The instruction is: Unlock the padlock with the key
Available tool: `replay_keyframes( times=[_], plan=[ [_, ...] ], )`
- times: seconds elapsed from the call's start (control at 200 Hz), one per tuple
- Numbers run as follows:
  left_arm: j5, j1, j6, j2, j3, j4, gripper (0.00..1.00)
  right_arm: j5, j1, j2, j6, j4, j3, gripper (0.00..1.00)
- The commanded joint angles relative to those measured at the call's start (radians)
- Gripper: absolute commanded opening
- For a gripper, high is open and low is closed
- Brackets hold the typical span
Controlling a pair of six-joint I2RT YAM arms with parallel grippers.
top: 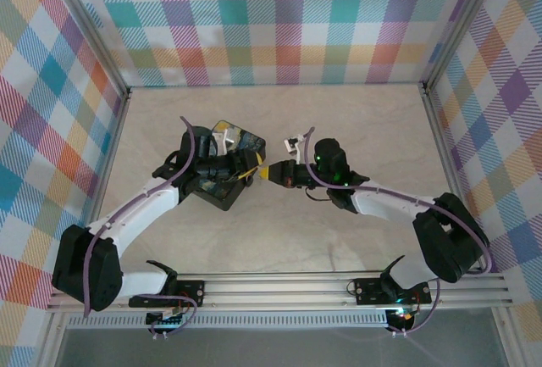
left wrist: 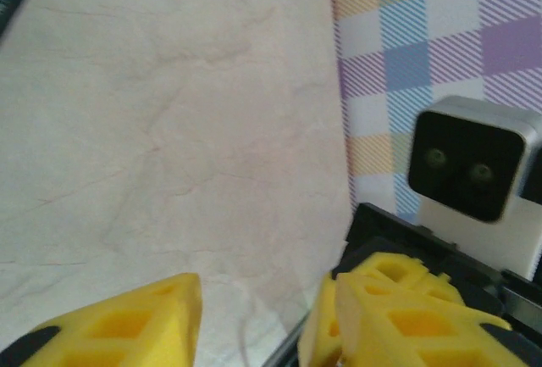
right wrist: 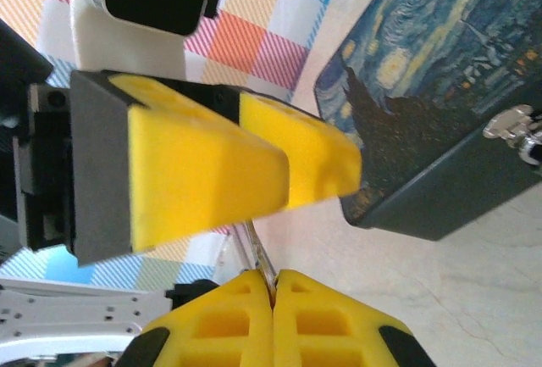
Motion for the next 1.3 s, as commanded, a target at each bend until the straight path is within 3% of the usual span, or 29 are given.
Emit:
replay_keyframes(
  times=[0.0, 0.25, 0.445, 0.575, 0.74, 1.295],
  plan=[
    [-0.125, 0.007, 0.043, -0.06, 0.055, -0.115, 0.5, 0.032, -0.009, -0.037, -0.126, -0.152, 0.027, 0.0],
    [-0.392, 0.0, -0.008, -0.066, 0.086, -0.383, 0.52, 0.103, -0.075, -0.037, -0.268, -0.424, 0.08, 0.0],
    [-0.413, -0.09, -0.022, 0.0, 0.056, -0.395, 0.51, 0.128, -0.121, 0.001, -0.317, -0.496, 0.098, 0.0],
    [-0.36, -0.139, -0.002, 0.084, 0.082, -0.389, 0.52, 0.142, -0.122, 0.014, -0.319, -0.484, 0.087, 0.0],
    [-0.396, -0.156, 0.031, 0.172, 0.097, -0.42, 0.54, 0.176, -0.124, 0.038, -0.326, -0.533, 0.111, 0.0],
    [-0.379, 0.075, 0.089, 0.145, 0.001, -0.416, 0.56, 0.184, -0.124, 0.044, -0.336, -0.575, 0.125, 0.0]
  ],
)
